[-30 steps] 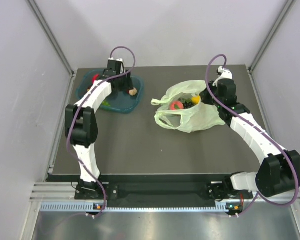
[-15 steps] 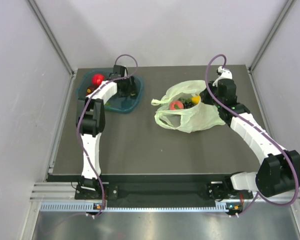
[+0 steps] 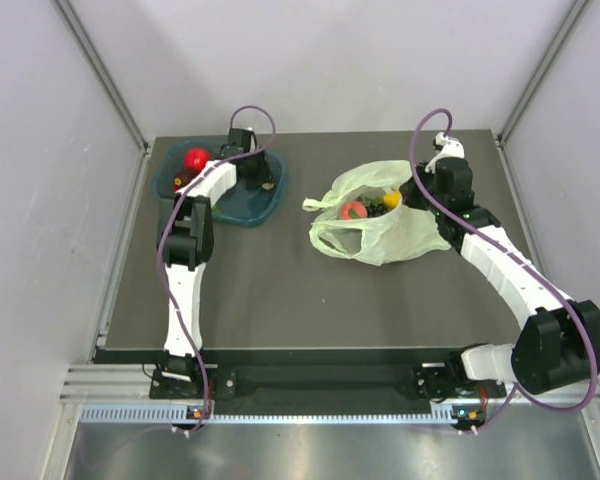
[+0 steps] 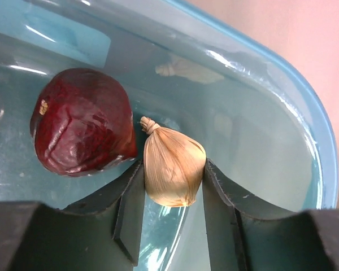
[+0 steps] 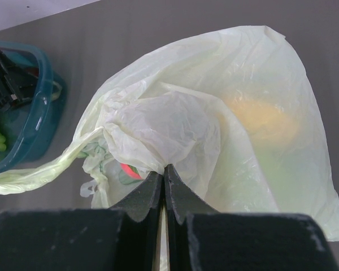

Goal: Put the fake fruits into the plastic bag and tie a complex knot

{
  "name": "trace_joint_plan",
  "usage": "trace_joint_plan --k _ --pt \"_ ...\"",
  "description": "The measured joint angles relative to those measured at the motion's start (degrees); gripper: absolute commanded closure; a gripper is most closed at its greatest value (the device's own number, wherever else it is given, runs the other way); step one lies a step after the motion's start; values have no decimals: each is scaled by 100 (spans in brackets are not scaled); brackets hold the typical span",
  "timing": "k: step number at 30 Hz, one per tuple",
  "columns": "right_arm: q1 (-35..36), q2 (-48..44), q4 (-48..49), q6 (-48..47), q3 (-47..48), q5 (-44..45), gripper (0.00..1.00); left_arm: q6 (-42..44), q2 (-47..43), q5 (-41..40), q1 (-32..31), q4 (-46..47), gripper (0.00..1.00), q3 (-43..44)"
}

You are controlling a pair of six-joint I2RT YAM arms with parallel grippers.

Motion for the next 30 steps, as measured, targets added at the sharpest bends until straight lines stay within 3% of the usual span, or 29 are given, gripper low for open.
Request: trace_joint_plan --k 6,11,20,24,30 --pt "0 -2 -11 -13 0 -2 100 -2 -557 26 48 562 64 -981" --pt "-2 -2 -17 -13 0 -28 100 85 -1738 101 92 1244 64 -2326" --pt "0 -2 -42 -15 2 -81 100 103 -3928 531 31 2658 64 -3991" --pt "0 -2 -59 -35 2 -127 100 260 -4638 743 -367 2894 64 -4426" --pt "2 -4 -81 -52 2 -236 100 693 -5337 741 -1775 2997 62 -4837"
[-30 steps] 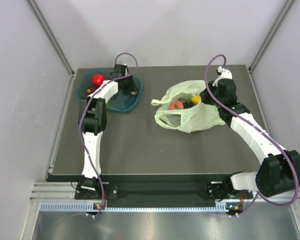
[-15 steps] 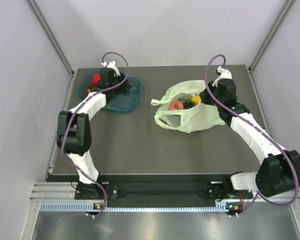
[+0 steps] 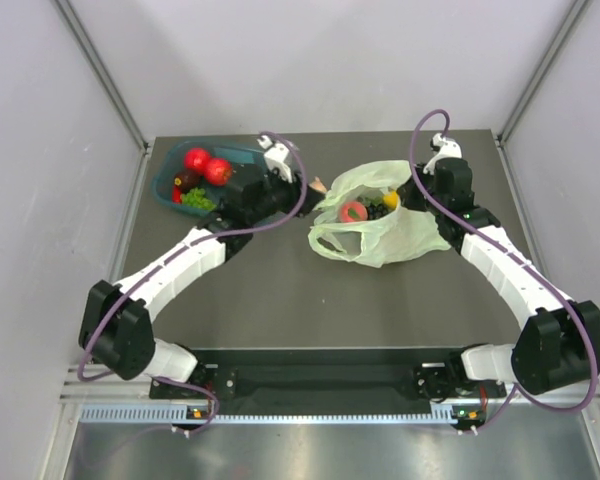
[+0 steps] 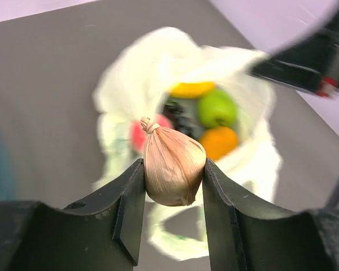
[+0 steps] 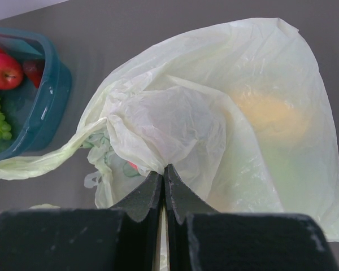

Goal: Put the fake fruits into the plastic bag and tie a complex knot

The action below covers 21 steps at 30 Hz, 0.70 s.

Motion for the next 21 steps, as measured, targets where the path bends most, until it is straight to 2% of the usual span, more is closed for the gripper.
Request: trace_joint_plan --k 3,7,17,21 --pt "2 -9 -2 0 0 -42 100 190 15 57 -516 63 62 28" --pt "2 -66 -22 -2 0 -87 100 348 378 92 -673 46 62 348" --pt "2 -223 -109 -7 2 -188 100 601 2529 168 -1165 -238 62 2057" --pt "2 -225 -131 -7 0 -184 100 605 2979 181 -1373 -299 62 2339"
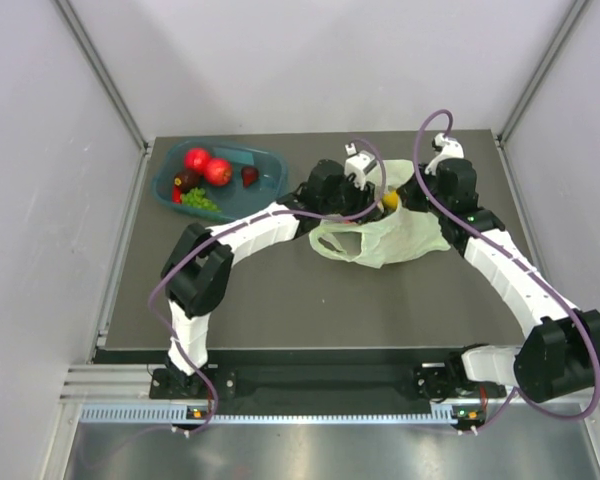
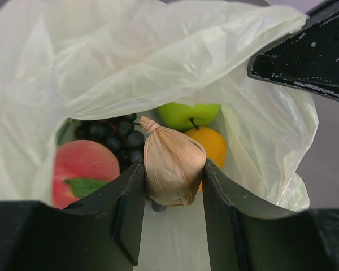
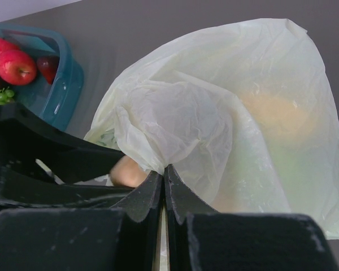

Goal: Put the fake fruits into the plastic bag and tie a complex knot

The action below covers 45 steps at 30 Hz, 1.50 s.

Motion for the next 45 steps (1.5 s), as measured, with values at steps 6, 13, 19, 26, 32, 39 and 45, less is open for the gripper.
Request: trace_joint_plan --k 6,13,19,26,32,39,45 --pt "2 -46 7 13 0 87 100 -146 584 35 -184 81 57 437" --pt "0 -179 52 94 -4 411 100 -570 1298 15 -289 317 39 835" --pt "0 -190 105 168 -13 592 100 -651 1384 -52 -385 341 20 839" --pt "0 -192 140 216 -125 647 100 -544 1073 -229 -402 245 15 621" --pt "0 -201 142 221 -131 664 100 -323 417 -472 -398 -240 4 501" --pt "0 -201 140 223 -131 671 100 -42 -227 -660 -396 -992 4 498" --pt "0 -201 140 223 -131 671 100 284 -546 -1091 -348 -1869 4 527"
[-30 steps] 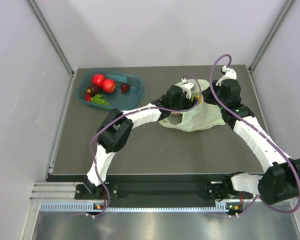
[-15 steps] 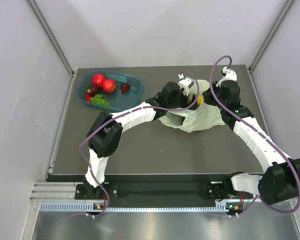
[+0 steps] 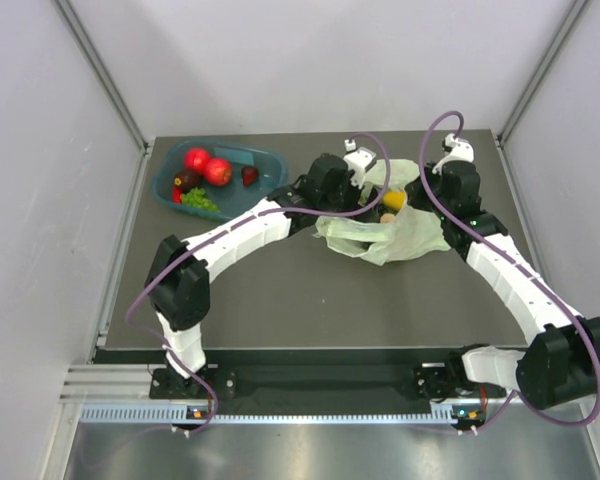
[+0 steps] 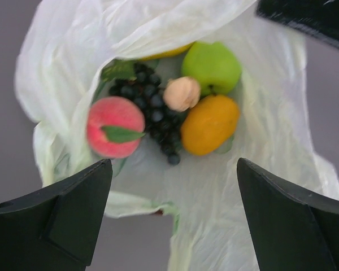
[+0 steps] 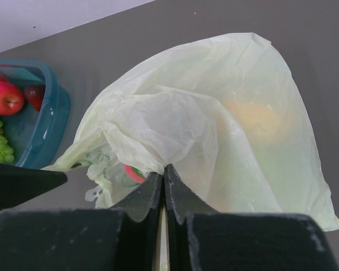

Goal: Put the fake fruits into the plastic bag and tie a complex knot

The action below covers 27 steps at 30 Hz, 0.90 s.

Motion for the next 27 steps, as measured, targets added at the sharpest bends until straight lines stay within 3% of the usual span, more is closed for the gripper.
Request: trace_joint_plan --k 10,18,27 --pt "0 0 -4 -7 0 -52 100 774 -645 -481 584 -979 3 118" --pt "0 2 -11 -17 2 -101 100 1294 -1137 321 1582 -1215 5 11" --pt "0 79 -20 -20 15 -151 100 1908 -1152 1569 1626 -1893 16 42"
